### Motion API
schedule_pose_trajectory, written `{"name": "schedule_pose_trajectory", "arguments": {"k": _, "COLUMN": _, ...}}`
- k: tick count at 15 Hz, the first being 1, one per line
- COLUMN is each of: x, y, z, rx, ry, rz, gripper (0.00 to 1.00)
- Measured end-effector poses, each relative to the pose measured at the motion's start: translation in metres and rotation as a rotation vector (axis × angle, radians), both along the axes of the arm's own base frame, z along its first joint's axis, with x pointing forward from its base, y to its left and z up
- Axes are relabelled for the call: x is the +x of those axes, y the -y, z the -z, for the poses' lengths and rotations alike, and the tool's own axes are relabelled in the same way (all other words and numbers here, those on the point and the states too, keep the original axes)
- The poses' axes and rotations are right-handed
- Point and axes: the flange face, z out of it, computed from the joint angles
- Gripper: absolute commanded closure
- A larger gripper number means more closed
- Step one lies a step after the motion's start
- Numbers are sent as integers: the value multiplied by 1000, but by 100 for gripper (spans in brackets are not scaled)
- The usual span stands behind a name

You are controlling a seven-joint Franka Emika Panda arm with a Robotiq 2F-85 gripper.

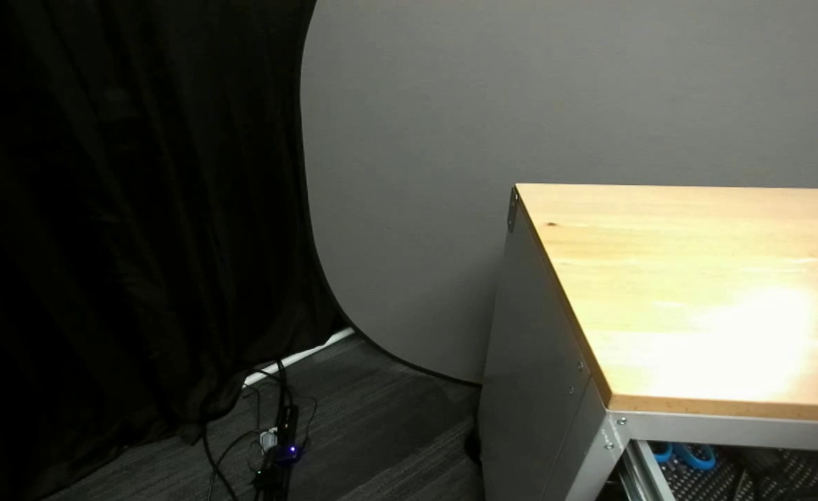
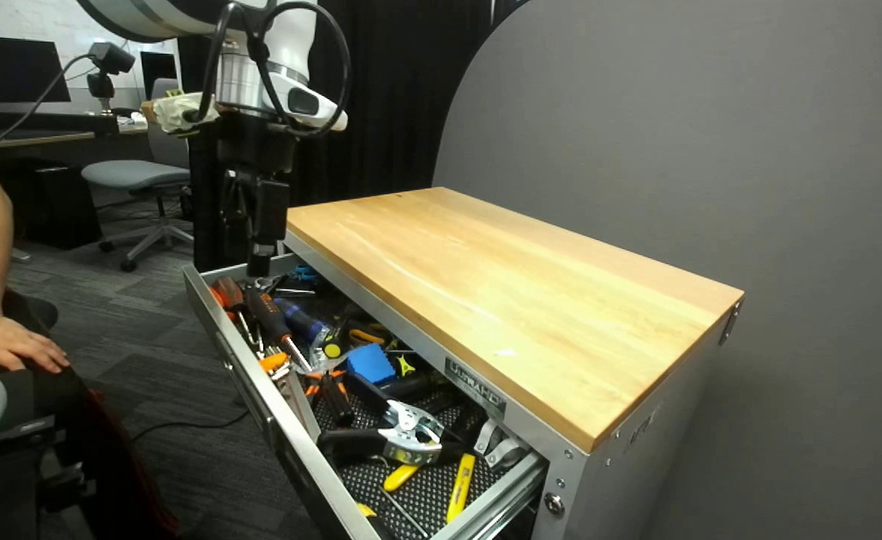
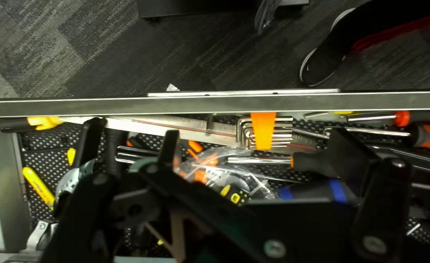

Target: Put the screwdriver in the drawer and close it

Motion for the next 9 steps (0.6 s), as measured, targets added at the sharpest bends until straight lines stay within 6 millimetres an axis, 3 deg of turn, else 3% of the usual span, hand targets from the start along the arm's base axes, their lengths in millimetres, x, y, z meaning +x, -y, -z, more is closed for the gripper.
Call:
{"name": "schedule_pose_trajectory", "arguments": {"k": 4, "x": -11, "y": 40, "z": 1, "rx": 3, "ry": -13, "rz": 51, "gripper": 0}}
{"name": "schedule_pose_trajectory", "arguments": {"k": 9, "x": -34, "y": 79, "z": 20, "rx": 3, "ry": -65, "rz": 117, "gripper": 0}}
